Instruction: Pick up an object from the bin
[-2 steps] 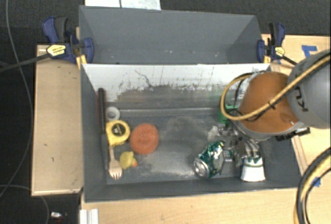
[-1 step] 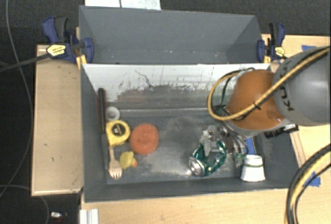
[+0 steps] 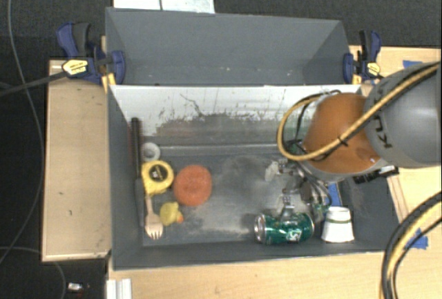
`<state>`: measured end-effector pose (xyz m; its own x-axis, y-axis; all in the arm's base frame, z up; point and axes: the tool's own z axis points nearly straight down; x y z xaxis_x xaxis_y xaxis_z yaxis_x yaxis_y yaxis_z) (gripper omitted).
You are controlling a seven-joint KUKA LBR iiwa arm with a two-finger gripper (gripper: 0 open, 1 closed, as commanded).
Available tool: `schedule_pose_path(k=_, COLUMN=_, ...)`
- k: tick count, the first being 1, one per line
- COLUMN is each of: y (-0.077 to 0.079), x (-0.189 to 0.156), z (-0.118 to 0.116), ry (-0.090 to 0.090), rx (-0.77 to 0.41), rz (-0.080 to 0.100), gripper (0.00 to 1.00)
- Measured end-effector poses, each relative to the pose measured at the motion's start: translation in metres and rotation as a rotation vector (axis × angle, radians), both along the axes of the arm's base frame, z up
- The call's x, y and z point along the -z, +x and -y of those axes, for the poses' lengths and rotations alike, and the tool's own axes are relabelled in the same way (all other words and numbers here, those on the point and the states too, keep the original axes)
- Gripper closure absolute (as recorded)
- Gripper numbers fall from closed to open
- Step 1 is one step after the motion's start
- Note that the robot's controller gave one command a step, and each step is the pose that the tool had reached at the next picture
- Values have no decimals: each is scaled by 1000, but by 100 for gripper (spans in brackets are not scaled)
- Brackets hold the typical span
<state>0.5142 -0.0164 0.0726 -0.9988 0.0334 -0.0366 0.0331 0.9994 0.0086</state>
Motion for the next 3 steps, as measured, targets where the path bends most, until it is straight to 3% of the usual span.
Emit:
schedule_pose_path(k=1, y=0, x=0, z=0, ry=0, rx=1, rz=0, gripper=0)
schedule_pose_path(k=2, y=-7, x=-2, z=-7, ry=-6, rx=-109, rz=19, gripper=0)
schedule_pose_path(k=3, y=-14, x=-24, z=-6, ry=-2, rx=-38, rz=11, gripper=0)
